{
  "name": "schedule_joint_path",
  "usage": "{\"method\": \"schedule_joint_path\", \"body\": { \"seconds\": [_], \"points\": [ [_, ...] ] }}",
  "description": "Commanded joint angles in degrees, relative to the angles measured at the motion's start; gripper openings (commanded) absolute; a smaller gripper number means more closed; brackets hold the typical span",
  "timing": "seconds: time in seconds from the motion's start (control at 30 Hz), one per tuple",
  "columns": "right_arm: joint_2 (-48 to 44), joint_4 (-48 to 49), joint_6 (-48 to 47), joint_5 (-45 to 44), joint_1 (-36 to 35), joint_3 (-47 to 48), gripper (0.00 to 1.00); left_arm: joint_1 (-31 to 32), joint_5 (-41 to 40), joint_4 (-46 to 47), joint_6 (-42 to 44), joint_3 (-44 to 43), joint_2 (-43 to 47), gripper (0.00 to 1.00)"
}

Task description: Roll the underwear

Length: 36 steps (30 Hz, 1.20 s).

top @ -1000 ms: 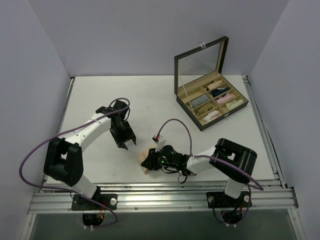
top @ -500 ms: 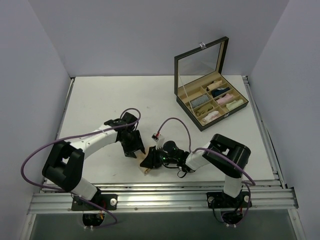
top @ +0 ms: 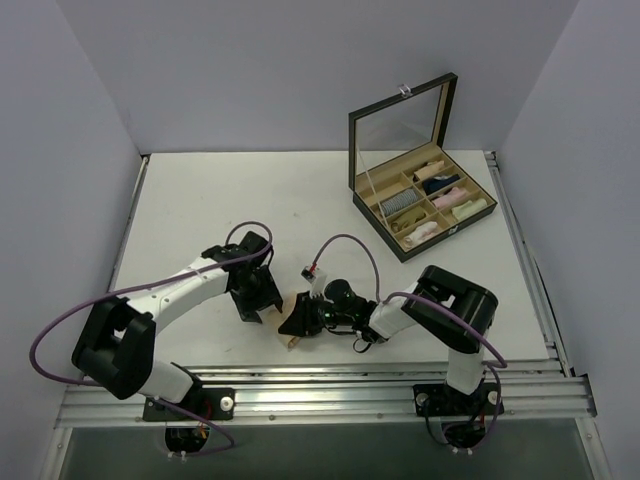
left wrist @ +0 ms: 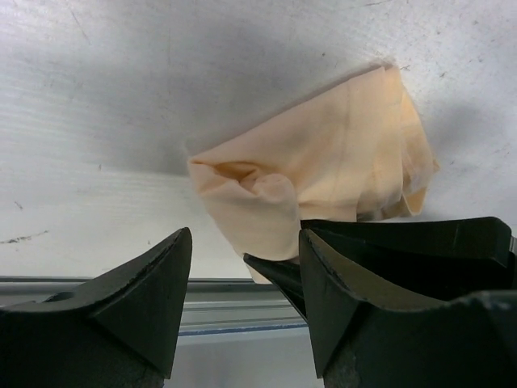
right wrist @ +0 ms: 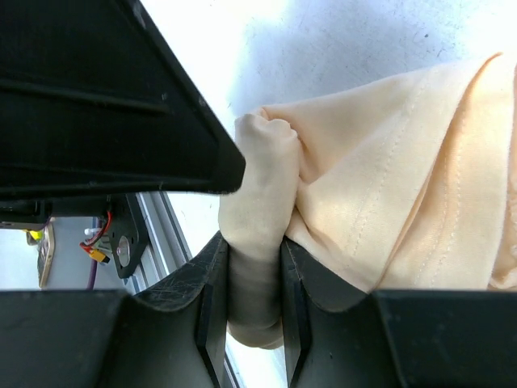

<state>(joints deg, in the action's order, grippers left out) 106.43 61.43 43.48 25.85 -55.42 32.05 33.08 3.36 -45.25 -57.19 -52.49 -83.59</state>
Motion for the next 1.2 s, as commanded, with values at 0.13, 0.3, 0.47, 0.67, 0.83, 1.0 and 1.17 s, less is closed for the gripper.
{"method": "schedule_joint_path", "body": {
  "seconds": [0.13,0.3,0.47,0.67,0.83,1.0,1.17],
  "points": [
    [4.3,-15.0,-2.2,-1.7,0.0,-1.7,0.02,2.3,-0.2,1.8,-5.3,2.5,-1.6,0.64],
    [3.7,-15.6,-2.2,-1.6,0.0,-0.9,0.02,3.7,-1.8,4.9,-7.7,5.2,-7.4,0.62],
    [0.2,-22.1,-3.7,-4.1,-0.7,-0.6,0.13,4.0,-2.8,2.1,-6.8,1.9,-12.0,0.23],
    [-12.2,-40.1,-8.9,-14.3,-0.9,2.4,0.38,5.4,-5.6,-7.2,-2.8,-5.5,-19.4,0.04],
    [-21.5,-50.0,-12.4,-23.2,-1.9,6.1,0.49,7.3,-5.6,-10.0,-2.4,-8.1,-22.9,0.02],
    [-25.4,-55.6,-15.3,-31.7,-6.9,11.5,0.53,8.4,-5.8,-12.8,-1.8,-11.3,-26.1,0.02],
    [-22.9,-55.8,-16.3,-37.4,-12.7,15.1,0.55,8.8,-5.4,-14.9,-1.4,-14.1,-28.0,0.02]
  ]
}}
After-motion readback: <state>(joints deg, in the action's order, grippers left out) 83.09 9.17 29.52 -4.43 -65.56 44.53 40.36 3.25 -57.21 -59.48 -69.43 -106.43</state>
